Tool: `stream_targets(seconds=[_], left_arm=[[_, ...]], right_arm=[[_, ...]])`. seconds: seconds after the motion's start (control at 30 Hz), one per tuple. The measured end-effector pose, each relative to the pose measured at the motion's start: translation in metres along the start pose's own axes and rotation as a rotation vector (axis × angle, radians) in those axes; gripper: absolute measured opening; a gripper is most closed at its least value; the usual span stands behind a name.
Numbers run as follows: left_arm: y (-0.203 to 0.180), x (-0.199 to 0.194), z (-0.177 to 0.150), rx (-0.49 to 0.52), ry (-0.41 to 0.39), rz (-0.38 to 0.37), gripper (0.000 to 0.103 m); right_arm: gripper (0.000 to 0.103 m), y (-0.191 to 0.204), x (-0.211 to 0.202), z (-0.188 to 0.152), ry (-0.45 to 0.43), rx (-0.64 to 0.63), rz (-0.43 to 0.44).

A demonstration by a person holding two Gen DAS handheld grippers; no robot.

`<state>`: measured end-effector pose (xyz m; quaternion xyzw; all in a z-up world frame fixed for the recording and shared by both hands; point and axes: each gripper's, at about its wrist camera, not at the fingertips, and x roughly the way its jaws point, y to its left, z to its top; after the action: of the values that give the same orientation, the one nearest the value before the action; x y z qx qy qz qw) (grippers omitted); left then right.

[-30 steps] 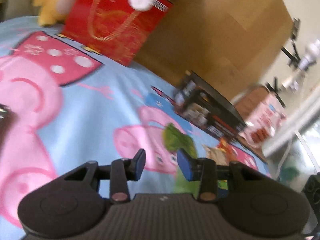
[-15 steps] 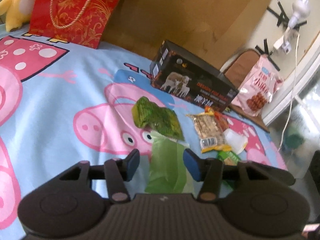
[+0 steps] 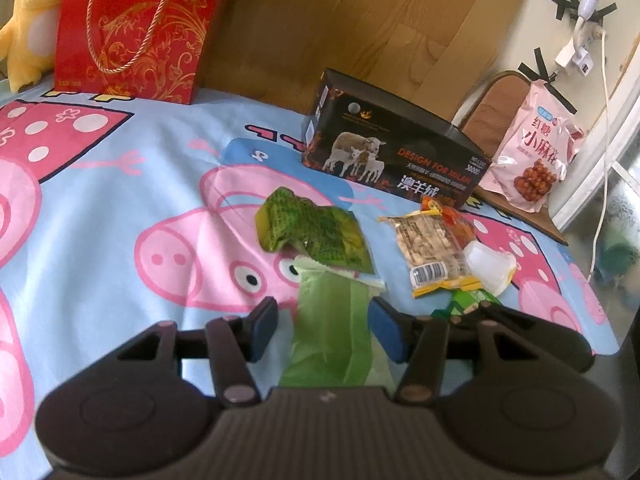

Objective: Organize snacks

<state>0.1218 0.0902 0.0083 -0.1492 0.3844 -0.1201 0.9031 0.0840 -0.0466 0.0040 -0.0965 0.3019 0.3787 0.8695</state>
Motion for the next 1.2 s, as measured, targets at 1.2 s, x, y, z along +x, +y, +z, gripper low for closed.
stream_targets(seconds=[1.2], left_arm=[[-0.013,0.027,0.141,-0.023,-0.262,-0.178,0.052]], right_arm=[[0.062,-0.140,-0.009,0.096,-0.214,0.231,-0.224]])
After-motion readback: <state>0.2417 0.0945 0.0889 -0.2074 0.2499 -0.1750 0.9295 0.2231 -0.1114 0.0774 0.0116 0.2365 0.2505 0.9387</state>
